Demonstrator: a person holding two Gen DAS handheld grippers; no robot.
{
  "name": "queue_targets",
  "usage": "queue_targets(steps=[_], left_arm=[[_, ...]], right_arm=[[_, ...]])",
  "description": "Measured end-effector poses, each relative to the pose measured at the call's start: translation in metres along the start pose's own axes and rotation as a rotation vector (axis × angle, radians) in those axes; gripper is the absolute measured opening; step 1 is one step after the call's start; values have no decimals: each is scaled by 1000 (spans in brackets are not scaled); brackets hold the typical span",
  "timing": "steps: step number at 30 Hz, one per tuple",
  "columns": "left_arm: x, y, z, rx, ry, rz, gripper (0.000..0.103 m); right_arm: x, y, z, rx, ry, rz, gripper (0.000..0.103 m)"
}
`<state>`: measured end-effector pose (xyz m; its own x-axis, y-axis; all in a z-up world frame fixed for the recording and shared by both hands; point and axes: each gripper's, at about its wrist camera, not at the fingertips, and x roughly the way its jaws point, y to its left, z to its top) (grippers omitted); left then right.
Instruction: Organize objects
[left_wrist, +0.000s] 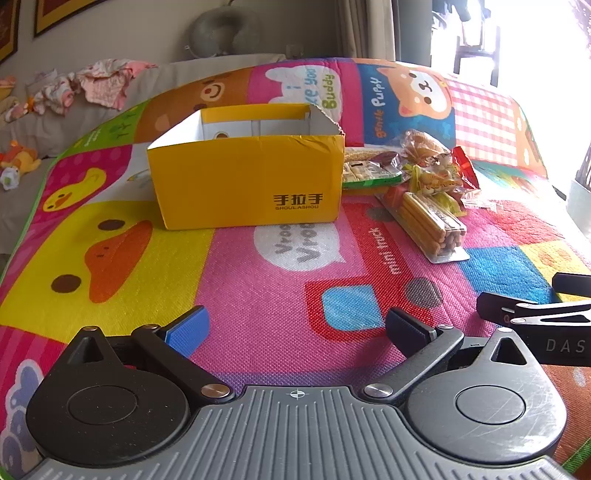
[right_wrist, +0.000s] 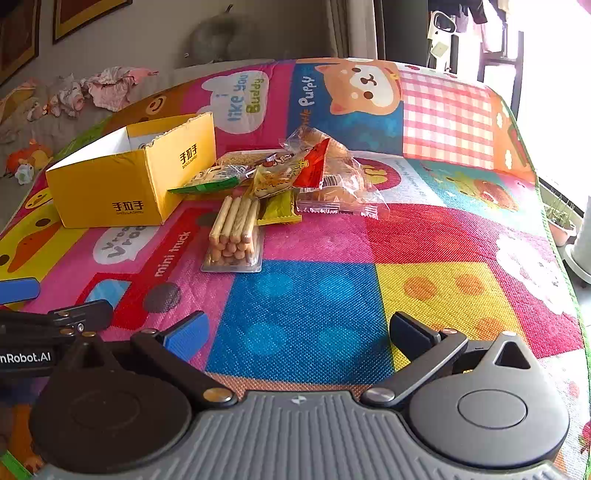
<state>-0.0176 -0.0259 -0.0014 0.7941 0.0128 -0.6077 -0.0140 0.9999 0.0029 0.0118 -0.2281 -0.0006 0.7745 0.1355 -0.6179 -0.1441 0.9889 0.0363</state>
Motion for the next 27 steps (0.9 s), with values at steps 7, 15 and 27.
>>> queue_targets(steps=[7, 15, 27], left_arm=[[0, 0, 0, -2, -1, -2, 103], [1, 0, 0, 2, 0, 2, 103], [-2, 1, -1, -11, -14, 11, 100]], right_arm=[[0, -1, -1, -3, 0, 7, 103], [-2, -2, -2, -21, -1, 27, 103], [-2, -2, -3, -22, -1, 29, 103]])
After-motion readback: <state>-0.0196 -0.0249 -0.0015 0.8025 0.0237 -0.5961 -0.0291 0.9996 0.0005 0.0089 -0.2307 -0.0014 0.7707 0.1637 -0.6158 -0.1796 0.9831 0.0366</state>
